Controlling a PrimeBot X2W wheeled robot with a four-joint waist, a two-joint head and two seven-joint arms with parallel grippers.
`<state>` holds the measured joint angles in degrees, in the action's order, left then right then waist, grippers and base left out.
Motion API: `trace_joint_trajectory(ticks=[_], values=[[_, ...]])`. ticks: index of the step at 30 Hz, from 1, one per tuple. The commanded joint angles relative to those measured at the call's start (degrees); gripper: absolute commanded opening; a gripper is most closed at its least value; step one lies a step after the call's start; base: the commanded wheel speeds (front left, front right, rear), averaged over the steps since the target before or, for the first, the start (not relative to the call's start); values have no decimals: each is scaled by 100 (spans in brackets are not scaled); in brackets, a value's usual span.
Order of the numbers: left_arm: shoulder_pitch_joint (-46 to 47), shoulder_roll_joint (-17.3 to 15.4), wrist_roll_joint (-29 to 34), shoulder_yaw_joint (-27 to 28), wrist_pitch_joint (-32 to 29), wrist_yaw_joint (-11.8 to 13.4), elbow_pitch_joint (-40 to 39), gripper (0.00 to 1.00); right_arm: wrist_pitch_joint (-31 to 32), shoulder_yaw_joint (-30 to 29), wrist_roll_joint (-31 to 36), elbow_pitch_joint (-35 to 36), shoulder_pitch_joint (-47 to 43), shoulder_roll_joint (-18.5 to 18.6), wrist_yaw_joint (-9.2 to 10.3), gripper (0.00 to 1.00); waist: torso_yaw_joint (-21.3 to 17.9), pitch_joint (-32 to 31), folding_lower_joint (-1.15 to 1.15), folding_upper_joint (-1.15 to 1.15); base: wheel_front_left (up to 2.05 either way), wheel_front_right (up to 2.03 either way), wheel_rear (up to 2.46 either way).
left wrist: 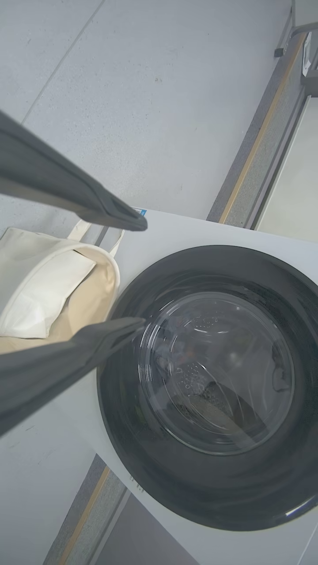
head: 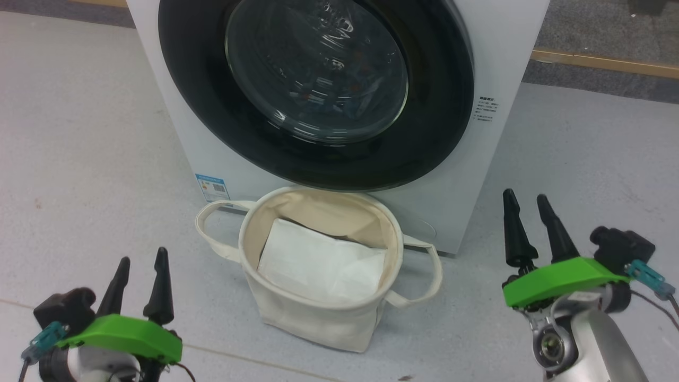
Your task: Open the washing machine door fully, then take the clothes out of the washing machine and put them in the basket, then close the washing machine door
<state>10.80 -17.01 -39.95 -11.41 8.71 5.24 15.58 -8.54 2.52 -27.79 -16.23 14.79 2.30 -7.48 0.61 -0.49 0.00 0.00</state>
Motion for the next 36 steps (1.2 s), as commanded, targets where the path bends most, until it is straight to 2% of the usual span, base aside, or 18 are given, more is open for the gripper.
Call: trace_joint_trajectory(ticks=[1,17,25,36], values=[[397,-233,210,123,88,57,-141,100,-106,115,348,258,392,37,-1,100,1,5,0,0,0,0,0],[595,-362,1077,238,341,287,-267,100,-357,34,1413,160,601,47,-1,100,-18,72,0,0,0,0,0],[670,-361,1628,205,474,229,-367,100,-491,82,1847,10,736,52,-1,100,-15,84,0,0,0,0,0],[785,-375,2030,382,629,137,-293,100,-646,175,2320,-66,808,57,-1,100,-11,52,0,0,0,0,0]])
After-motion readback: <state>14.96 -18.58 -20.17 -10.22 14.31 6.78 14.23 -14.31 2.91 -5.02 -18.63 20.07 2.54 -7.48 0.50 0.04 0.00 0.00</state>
